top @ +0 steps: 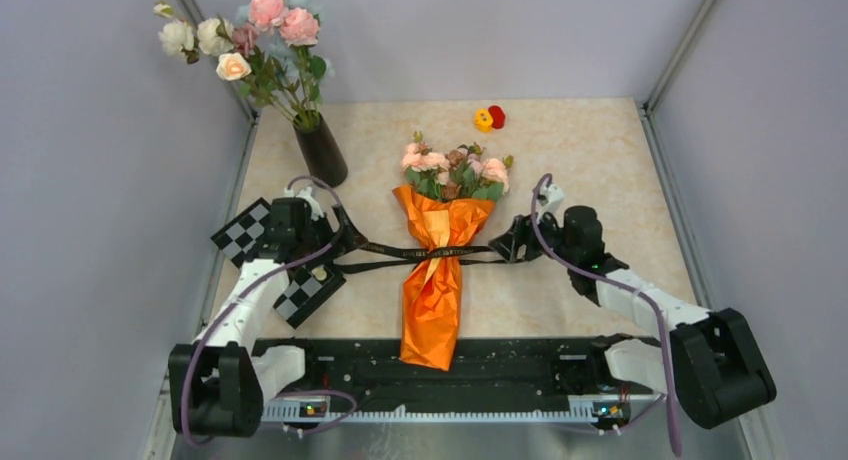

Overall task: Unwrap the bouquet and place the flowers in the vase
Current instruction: Untie the ribbon from the wrapping paper.

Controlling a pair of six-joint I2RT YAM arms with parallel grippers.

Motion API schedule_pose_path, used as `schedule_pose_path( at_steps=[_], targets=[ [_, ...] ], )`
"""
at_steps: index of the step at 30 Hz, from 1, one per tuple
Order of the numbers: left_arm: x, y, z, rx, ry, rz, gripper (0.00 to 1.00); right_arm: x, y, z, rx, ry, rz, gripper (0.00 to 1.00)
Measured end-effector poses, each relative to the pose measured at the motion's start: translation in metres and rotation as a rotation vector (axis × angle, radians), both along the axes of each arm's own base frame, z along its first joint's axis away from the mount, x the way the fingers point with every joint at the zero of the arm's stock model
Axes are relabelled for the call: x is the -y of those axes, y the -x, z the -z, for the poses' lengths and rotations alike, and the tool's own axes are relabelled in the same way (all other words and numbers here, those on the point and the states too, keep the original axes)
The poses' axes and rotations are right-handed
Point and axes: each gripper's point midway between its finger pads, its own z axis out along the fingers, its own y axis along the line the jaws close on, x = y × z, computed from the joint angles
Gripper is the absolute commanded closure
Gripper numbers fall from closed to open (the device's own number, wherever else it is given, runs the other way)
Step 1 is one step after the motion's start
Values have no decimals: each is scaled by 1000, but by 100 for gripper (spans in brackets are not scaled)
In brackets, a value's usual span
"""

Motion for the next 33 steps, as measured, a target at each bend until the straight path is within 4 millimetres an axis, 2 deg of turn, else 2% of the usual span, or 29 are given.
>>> schedule_pose_path(
  at_steps=[3,6,15,23,29,33],
  targets=[
    [22,4,6,-27,-13,85,6,-29,10,4,-8,21,-132,28],
    [49,6,10,-35,-13,177,8,-42,12,6,-10,31,-201,28],
    [88,-7,37,-91,14,244,10,-66,11,28,-53,80,-307,31],
    [103,-24,51,-103,24,245,20,-79,8,25,-27,93,-348,32],
    [104,-32,58,-101,28,217,25,-87,8,31,-33,101,-371,39],
    [105,-40,58,-76,31,196,27,-88,9,34,-39,103,-375,49]
  ],
)
